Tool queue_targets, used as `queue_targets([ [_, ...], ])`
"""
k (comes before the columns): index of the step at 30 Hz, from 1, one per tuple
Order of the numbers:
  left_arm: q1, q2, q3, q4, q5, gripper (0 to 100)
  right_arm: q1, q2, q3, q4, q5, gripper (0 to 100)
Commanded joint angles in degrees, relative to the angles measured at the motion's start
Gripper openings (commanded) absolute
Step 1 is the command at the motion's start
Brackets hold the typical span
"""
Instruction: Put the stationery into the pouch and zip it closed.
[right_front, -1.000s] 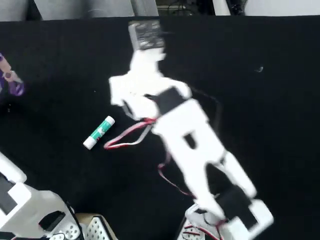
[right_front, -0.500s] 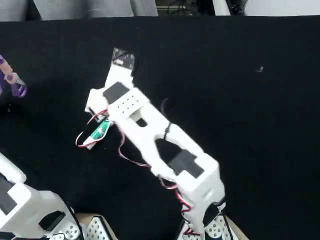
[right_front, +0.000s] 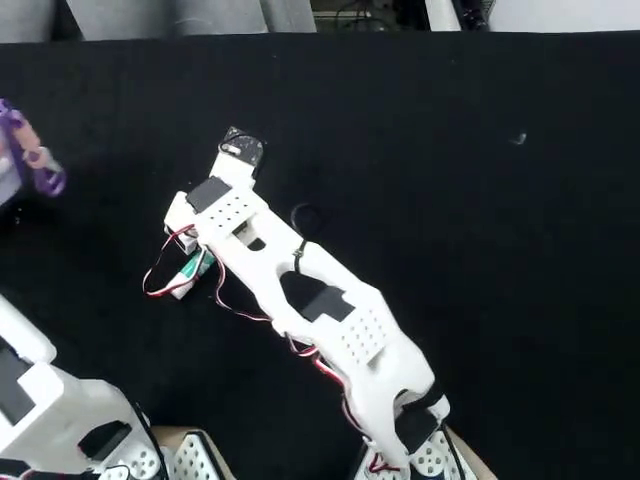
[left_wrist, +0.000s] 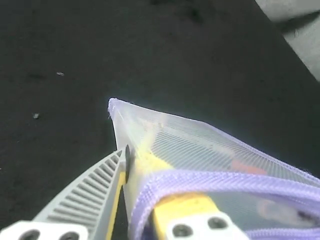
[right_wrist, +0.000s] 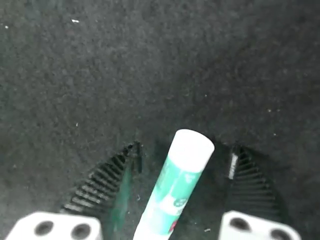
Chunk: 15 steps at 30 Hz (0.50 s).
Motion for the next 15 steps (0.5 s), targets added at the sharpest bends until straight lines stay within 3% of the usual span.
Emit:
queue_targets([
  [1, 1.8, -1.5, -0.5, -1.6, -0.3, 3, -0.4, 0.2, -2.8, 1.1, 0.0, 22.4],
  [6, 2.3, -1.7, -0.5, -1.3, -0.2, 3, 0.0, 0.8, -4.7, 3.9, 0.9, 3.1],
  [15, 2.3, -2.0, -0.5, -1.2, -0.2, 3, 0.7, 3.0, -12.3, 11.4, 9.1, 2.1],
])
